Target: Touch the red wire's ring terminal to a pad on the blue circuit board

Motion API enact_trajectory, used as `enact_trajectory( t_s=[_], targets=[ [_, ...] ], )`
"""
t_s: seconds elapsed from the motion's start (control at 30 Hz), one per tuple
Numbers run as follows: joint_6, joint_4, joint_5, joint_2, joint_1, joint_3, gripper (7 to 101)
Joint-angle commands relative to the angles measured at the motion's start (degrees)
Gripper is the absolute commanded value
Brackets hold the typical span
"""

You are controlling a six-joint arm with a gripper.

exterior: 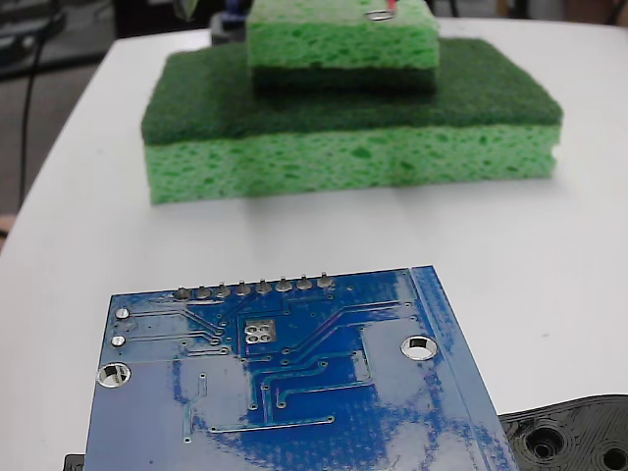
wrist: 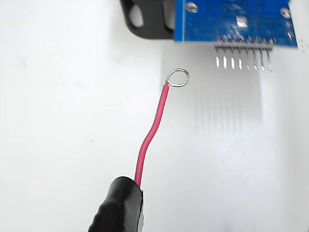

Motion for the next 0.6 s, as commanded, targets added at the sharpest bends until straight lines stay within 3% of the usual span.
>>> enact_trajectory(
  t_s=[0.03,0.23,0.43,0.6],
  targets=[
    [1.58,-0.09,4.66,4.31,-2.20,3.08,100.3],
    [4.75,-1.85,9.32,11.78,-6.33,10.37,100.3],
    [5.89,4.75,10.46,32.34,-7.91,17.31,100.3],
    [6.15,4.75,10.99,32.17,-9.23,17.93,100.3]
  ],
)
